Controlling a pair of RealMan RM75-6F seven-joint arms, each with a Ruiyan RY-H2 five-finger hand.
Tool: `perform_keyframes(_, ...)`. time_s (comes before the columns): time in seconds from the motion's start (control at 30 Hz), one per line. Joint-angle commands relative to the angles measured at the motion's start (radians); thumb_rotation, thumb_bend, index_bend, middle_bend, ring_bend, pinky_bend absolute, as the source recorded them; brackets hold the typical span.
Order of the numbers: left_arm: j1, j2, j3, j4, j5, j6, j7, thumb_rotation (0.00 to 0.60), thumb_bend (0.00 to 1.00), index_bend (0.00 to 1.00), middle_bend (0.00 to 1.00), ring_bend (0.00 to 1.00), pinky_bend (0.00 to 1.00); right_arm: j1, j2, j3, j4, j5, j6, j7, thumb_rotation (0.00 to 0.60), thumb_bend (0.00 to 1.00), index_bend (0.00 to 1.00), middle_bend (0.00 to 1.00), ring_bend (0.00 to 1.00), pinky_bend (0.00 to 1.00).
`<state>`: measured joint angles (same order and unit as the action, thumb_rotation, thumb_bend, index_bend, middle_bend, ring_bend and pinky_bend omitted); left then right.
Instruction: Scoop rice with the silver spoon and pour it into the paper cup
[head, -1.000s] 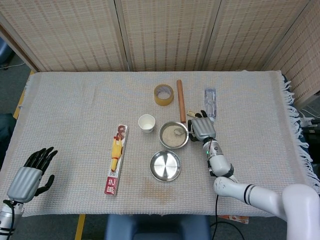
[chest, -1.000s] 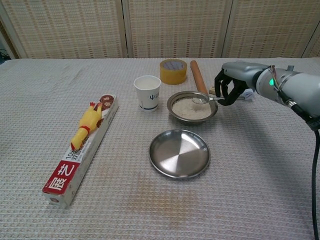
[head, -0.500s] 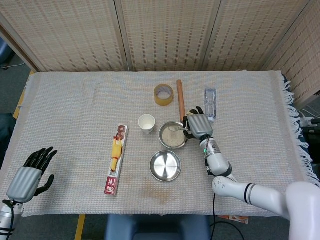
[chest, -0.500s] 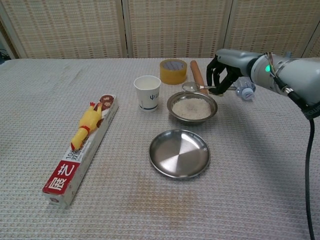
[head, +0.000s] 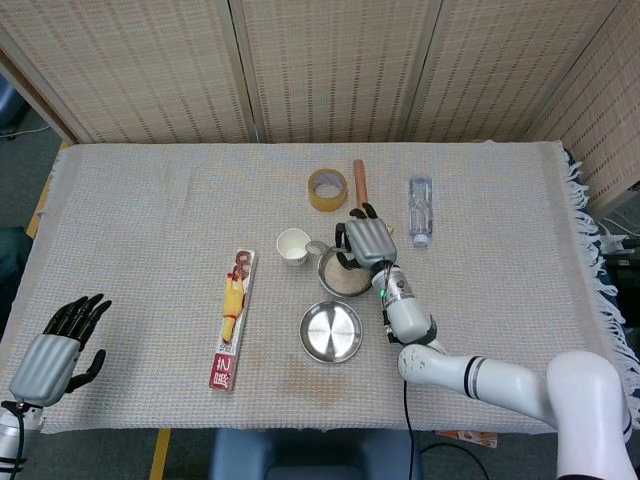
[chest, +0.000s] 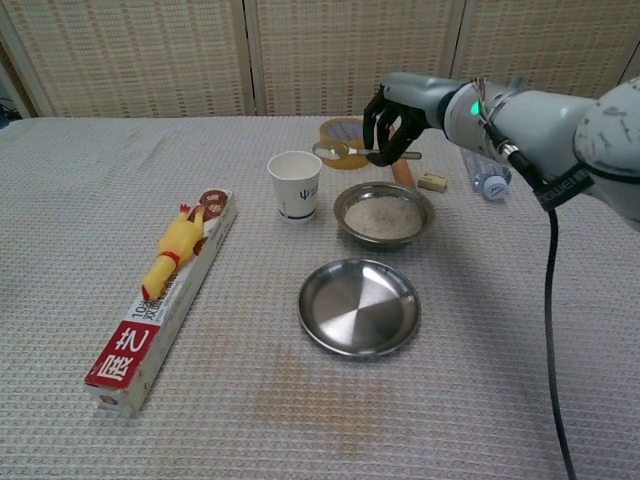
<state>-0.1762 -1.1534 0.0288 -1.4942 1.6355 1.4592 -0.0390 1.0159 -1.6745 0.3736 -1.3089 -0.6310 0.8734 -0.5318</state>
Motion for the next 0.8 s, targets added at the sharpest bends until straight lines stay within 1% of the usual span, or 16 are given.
perform_keyframes(0.03, 0.001, 0.002, -0.001, -0.001, 0.002, 0.004, -0.003, 0.6, 0.47, 0.0, 0.0, 0.0, 0.11, 0.043, -0.034, 0.016, 0.045, 0.036, 0.003, -0.028, 0.6, 0.34, 0.96, 0.6, 0.13, 0.01)
perform_keyframes(0.27, 0.006, 0.011, 0.001, 0.0, 0.006, 0.014, -0.016, 0.6, 0.47, 0.0, 0.0, 0.0, 0.11, 0.129, -0.11, 0.033, 0.17, 0.116, 0.004, -0.099, 0.6, 0.34, 0.96, 0.6, 0.13, 0.01)
perform_keyframes(0.47, 0.008, 0.015, -0.001, 0.002, 0.003, 0.015, -0.029, 0.6, 0.47, 0.0, 0.0, 0.0, 0.11, 0.19, -0.175, 0.026, 0.245, 0.13, 0.011, -0.16, 0.6, 0.34, 0.96, 0.6, 0.13, 0.01)
perform_keyframes(0.6, 0.007, 0.016, 0.001, 0.003, 0.002, 0.009, -0.032, 0.6, 0.47, 0.0, 0.0, 0.0, 0.11, 0.228, -0.218, -0.004, 0.286, 0.095, 0.044, -0.224, 0.6, 0.34, 0.96, 0.6, 0.13, 0.01)
perform_keyframes(0.8, 0.01, 0.016, 0.001, 0.005, 0.002, 0.013, -0.032, 0.6, 0.47, 0.0, 0.0, 0.0, 0.11, 0.275, -0.274, -0.074, 0.349, 0.038, 0.139, -0.42, 0.6, 0.34, 0.95, 0.6, 0.13, 0.01)
